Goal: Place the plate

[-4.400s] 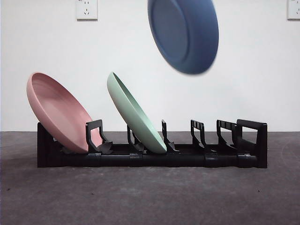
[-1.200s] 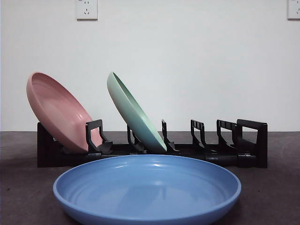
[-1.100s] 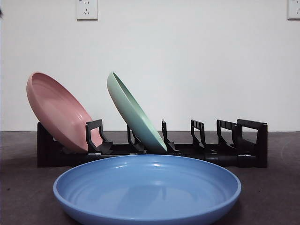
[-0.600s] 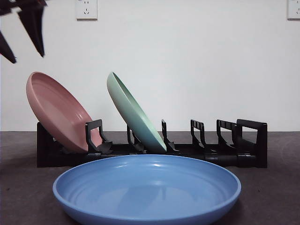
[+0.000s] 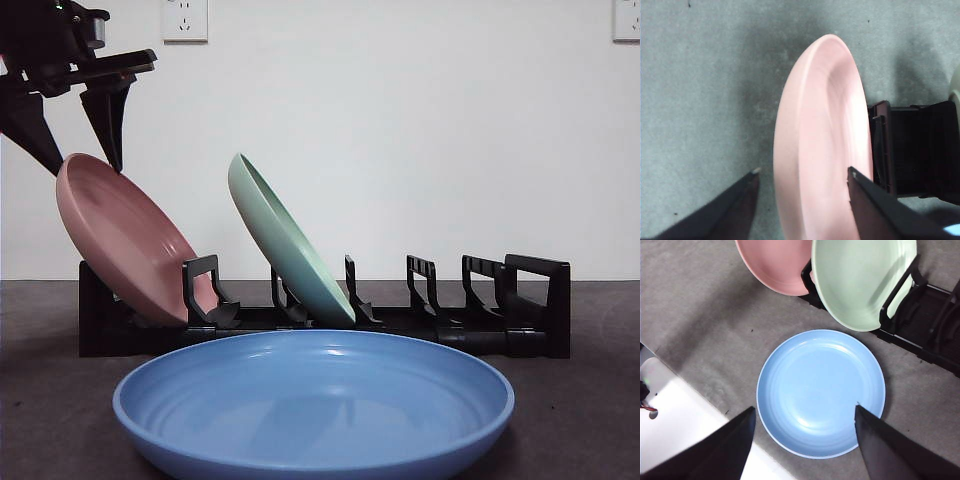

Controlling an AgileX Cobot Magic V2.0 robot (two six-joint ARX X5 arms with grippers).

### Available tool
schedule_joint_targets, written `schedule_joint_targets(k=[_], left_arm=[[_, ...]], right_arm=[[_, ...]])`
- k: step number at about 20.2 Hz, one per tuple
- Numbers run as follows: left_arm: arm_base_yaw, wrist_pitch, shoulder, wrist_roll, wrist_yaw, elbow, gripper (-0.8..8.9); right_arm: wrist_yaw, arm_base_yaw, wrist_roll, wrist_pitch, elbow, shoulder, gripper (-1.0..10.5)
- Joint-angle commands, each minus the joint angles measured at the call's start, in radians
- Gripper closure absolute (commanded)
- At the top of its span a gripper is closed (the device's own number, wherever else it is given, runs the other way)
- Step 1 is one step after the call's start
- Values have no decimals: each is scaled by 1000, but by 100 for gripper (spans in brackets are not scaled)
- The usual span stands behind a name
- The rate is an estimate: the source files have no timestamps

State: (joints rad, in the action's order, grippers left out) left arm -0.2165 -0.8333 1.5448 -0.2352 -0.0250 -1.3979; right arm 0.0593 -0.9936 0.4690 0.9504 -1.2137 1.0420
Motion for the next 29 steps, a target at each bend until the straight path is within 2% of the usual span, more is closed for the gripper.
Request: schedule_joint_targets(k=[1,3,7,14,17,23,29], left_arm=[[-2,6,13,27,4,-28,718],[-2,1,13,42,4,-29,794],[-2,-22,13,52,11,-45,795],[10,-206,11,130,171,-240,796],[42,-286,-16,131,171,-294,797],[92,-436,-157,143,163,-290,798],[94,-446,-361,140,44,-225,798]], right_arm=[[8,-10,6,-3,-15,9,634],[13,-10,6,5,-15,9,634],[16,-10,6,21,-15,9,634],[20,-10,-2,23,-15,9,634],[31,-10,-22,23,-15,8,634],[131,-10,-67,23,-15,7,634],[187,-9,-99,23,-15,7,634]])
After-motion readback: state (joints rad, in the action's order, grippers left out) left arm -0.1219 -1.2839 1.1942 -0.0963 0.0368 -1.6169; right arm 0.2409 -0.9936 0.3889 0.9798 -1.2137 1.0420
